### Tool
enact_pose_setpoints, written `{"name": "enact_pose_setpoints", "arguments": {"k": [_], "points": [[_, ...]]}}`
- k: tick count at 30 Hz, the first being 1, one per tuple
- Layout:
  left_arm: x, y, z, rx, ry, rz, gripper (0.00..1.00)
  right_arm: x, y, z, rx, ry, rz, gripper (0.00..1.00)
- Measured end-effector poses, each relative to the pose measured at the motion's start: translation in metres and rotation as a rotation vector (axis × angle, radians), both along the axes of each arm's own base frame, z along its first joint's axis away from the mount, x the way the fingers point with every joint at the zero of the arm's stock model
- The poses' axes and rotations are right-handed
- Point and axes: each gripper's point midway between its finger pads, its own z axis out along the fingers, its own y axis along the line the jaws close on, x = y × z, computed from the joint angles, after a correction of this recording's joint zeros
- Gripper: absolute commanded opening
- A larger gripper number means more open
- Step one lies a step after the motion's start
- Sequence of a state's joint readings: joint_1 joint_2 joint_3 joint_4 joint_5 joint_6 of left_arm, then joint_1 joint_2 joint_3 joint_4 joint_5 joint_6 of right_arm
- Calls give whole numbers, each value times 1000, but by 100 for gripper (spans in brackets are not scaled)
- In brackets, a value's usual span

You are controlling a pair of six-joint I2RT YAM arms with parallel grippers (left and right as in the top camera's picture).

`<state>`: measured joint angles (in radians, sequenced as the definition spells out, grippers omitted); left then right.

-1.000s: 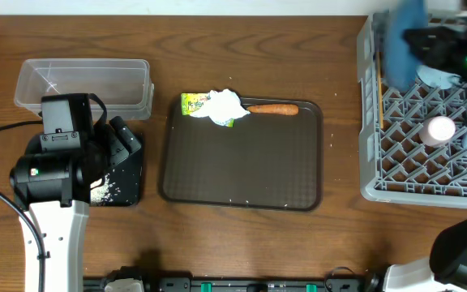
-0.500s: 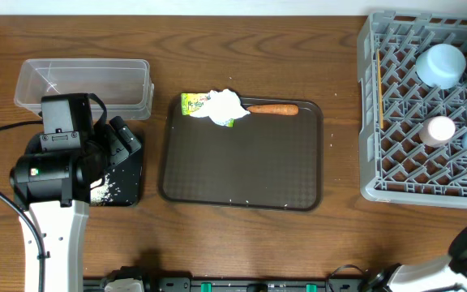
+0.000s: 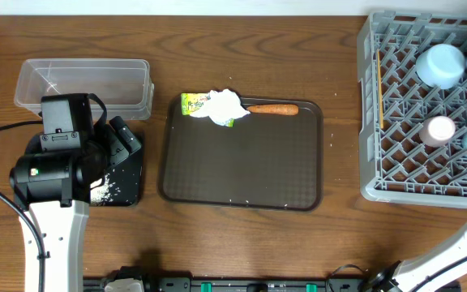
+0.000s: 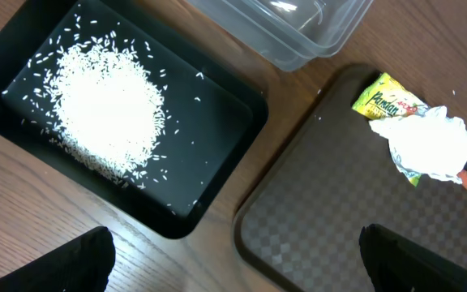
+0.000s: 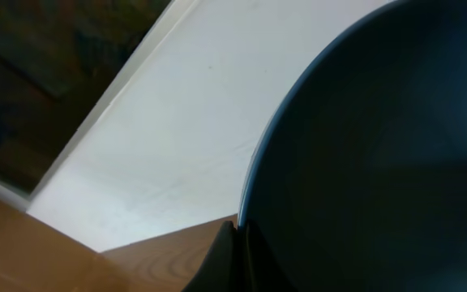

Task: Sort waste into correct bins and load items into the dishwasher rack

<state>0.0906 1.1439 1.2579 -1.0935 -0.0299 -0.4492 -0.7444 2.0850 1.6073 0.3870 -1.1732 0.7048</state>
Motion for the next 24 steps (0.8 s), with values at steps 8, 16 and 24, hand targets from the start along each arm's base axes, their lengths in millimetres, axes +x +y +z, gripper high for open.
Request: {"name": "enact_pose_setpoints", "arguments": {"k": [8,16,24], "points": [[0,0,0,0,0,1,99,-9,-7,-10,88,69,0,1],[0,0,0,0,0,0,99,-34,-32,-19,107,109,-19,1],[0,0,0,0,0,0,99,-62,-62,-16,117,94,-50,1]]}}
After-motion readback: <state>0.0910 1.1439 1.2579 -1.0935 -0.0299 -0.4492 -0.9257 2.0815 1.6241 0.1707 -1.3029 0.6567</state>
